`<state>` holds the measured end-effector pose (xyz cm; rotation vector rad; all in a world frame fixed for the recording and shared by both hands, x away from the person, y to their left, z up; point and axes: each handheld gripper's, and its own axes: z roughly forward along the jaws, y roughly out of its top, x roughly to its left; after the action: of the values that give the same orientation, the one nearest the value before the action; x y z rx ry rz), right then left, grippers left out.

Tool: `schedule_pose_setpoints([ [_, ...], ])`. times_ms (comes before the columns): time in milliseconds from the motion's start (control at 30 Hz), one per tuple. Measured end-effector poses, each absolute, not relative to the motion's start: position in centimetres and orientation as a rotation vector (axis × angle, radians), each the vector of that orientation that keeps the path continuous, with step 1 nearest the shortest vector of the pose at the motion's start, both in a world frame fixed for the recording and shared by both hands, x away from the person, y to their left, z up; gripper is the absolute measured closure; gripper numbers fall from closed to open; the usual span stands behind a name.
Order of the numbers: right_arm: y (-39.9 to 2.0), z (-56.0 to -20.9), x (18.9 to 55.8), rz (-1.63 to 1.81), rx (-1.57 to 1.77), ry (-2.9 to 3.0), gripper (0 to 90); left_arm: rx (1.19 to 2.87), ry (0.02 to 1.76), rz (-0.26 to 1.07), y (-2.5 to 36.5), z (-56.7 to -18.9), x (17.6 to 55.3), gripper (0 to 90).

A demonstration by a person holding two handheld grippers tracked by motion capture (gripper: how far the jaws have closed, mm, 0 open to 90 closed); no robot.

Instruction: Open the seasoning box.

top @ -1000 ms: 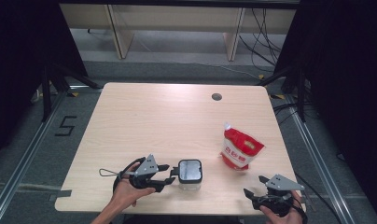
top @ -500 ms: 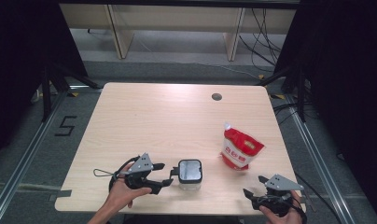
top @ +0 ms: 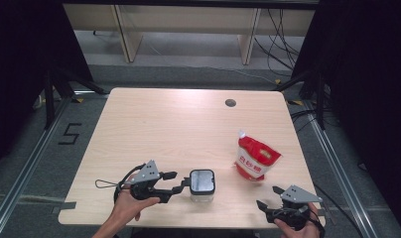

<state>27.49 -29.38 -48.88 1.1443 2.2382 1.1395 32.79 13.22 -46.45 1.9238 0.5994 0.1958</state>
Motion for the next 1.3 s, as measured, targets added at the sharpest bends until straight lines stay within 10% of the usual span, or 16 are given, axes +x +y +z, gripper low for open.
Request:
schedule_pose_setpoints([
  [433, -27.6, -48.5, 27.4, 1.219, 1.069, 2.237, 32.0, 1.891, 0.522, 0.292, 12.1, -45.1, 32.7, 88.4],
  [1300, -22.6, -47.7, 28.1, 1.372, 0.809, 2.220, 76.5, 1.905, 0.555, 0.295, 11.1, -46.4, 33.1, 89.2],
])
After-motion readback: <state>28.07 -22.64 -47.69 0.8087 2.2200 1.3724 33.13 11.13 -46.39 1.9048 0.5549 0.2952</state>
